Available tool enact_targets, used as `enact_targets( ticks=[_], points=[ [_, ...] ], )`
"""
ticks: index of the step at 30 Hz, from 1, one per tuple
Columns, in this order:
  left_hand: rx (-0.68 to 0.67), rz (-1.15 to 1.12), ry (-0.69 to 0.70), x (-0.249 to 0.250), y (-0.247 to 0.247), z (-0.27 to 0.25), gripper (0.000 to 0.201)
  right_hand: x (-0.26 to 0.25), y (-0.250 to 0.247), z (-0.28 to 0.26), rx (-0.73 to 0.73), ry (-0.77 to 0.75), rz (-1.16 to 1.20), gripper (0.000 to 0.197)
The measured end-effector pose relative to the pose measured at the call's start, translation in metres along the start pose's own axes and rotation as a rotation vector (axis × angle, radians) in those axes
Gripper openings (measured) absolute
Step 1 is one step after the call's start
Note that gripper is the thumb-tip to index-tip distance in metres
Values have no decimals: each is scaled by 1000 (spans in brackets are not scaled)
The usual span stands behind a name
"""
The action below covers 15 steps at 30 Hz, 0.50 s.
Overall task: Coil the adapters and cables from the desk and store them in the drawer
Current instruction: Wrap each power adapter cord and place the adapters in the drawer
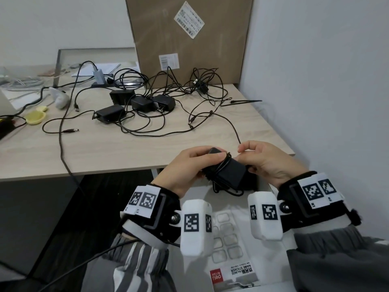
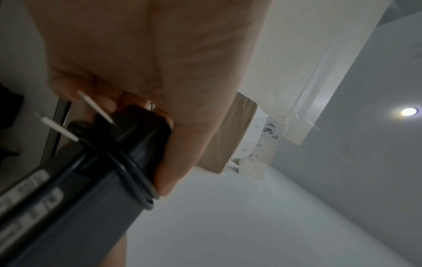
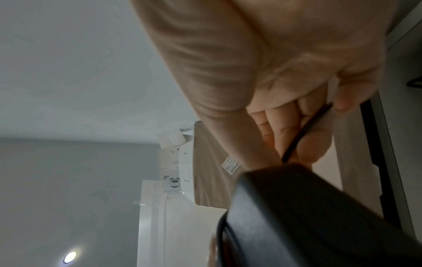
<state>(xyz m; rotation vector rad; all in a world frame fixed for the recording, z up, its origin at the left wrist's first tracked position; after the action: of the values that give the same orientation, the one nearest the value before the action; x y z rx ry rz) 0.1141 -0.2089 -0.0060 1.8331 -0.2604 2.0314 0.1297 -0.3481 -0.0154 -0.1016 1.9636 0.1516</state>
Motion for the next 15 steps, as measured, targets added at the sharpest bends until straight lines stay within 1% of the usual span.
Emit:
enact_targets(
  ticks=[5, 8, 12, 15],
  points=[
    [3, 53, 29, 5, 4, 1, 19, -1, -2, -2, 19, -1, -71, 25],
    [20, 67, 33, 5, 0, 1, 19, -3, -2, -2, 16, -24, -93, 25],
    [43, 153, 29, 2, -4, 2, 21, -10, -3, -5, 36, -96, -72, 26],
    [84, 182, 55, 4, -6, 2, 22, -18, -6, -8, 63, -171, -18, 26]
  ],
)
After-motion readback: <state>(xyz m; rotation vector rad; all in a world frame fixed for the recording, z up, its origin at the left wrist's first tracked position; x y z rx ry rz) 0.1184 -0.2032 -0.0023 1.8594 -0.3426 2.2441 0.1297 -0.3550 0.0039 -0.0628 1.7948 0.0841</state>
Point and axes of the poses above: each hand's wrist, its own z-axis towards the middle knuckle, its own y-axis out of the palm, x = y × z, the point moved 10 cm from there along z, towards the middle knuckle, and after that the axes turned 12 degrees about y, right-handed, at the moved point
